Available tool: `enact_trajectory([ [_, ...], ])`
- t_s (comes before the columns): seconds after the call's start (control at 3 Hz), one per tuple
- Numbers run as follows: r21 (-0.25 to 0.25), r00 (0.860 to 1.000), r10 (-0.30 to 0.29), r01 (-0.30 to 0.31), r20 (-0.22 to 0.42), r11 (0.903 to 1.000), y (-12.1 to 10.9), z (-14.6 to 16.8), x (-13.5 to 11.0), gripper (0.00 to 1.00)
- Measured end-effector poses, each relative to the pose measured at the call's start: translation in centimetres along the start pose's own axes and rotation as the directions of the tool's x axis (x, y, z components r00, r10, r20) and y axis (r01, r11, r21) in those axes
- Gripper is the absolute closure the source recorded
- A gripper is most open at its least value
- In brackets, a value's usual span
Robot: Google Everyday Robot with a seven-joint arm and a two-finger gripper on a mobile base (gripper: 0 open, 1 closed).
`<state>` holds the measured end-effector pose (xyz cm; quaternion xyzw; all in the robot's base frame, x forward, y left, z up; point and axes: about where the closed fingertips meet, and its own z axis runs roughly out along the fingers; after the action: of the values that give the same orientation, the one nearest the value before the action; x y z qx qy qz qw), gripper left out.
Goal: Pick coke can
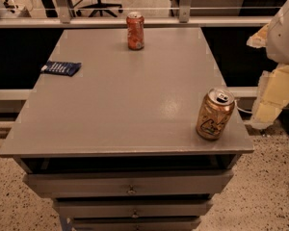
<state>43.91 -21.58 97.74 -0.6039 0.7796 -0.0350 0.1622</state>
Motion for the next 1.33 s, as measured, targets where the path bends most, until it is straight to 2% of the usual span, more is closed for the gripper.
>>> enact_trajectory([
  [0.33, 0.003, 1.000, -0.002, 0.002, 0.004, 1.0000, -0.1, 0.0, -0.1, 0.00],
  [0.67, 0.025, 0.993, -0.004, 0.002, 0.118, 0.9997, -3.3, 0.8, -3.1, 0.00],
  [1.0, 0.034, 0.959, 0.015, -0.026, 0.283, 0.9991, -9.0, 2.4, -8.4, 0.00],
  [1.33, 0.066, 0.896, 0.007, -0.041, 0.444, 0.9970, -14.6, 4.4, -13.9, 0.00],
])
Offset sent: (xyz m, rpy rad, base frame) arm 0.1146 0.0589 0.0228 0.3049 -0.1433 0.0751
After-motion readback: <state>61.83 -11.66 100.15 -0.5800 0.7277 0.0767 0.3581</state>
